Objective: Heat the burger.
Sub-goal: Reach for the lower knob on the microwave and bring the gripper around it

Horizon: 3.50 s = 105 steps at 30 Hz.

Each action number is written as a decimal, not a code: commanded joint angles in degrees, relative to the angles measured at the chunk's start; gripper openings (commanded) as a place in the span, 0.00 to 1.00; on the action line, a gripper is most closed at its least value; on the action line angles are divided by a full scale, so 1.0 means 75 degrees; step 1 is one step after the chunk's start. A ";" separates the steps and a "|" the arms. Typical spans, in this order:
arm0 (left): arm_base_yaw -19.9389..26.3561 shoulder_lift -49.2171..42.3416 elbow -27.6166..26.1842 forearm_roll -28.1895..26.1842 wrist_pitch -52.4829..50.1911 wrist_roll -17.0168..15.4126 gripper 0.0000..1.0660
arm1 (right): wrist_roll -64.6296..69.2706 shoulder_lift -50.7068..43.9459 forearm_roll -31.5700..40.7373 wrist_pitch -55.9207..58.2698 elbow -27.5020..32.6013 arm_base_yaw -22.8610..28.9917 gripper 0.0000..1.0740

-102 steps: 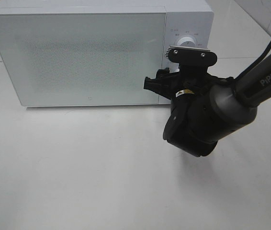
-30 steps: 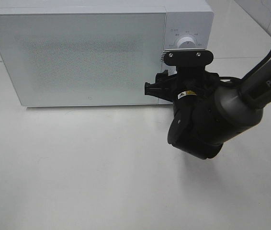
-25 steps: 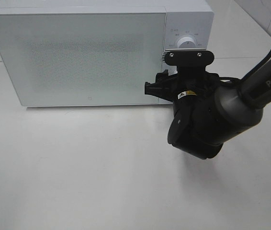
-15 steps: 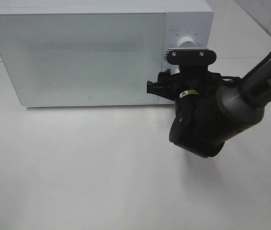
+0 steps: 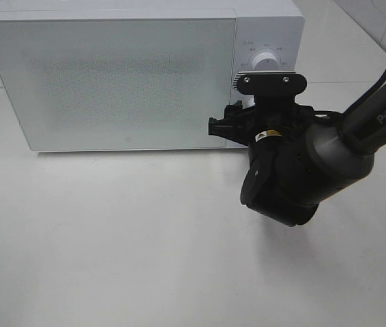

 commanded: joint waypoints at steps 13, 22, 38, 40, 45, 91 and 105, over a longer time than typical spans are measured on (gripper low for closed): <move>0.0031 -0.0130 0.0015 -0.0008 -0.0092 -0.0023 0.92 | 0.0168 0.0008 -0.0115 -0.1482 0.0000 -0.0031 0.70; 0.0031 -0.0130 0.0015 -0.0008 -0.0092 -0.0023 0.92 | 0.0138 0.0008 -0.0115 -0.1482 0.0000 -0.0053 0.70; 0.0031 -0.0130 0.0015 -0.0008 -0.0092 -0.0023 0.92 | 0.0642 0.0008 -0.0115 -0.1421 0.0000 -0.0122 0.51; 0.0031 -0.0130 0.0015 -0.0008 -0.0092 -0.0023 0.92 | 0.0749 0.0008 -0.0115 -0.1375 0.0000 -0.0122 0.44; 0.0031 -0.0130 0.0015 -0.0008 -0.0092 -0.0023 0.92 | 0.0749 0.0008 -0.0115 -0.1367 0.0000 -0.0122 0.35; 0.0031 -0.0130 0.0015 -0.0008 -0.0092 -0.0023 0.92 | 0.6585 0.0008 -0.1085 -0.1192 0.0000 -0.0122 0.04; 0.0031 -0.0130 0.0015 -0.0008 -0.0092 -0.0023 0.92 | 0.8648 0.0008 -0.1528 -0.1184 0.0000 -0.0122 0.04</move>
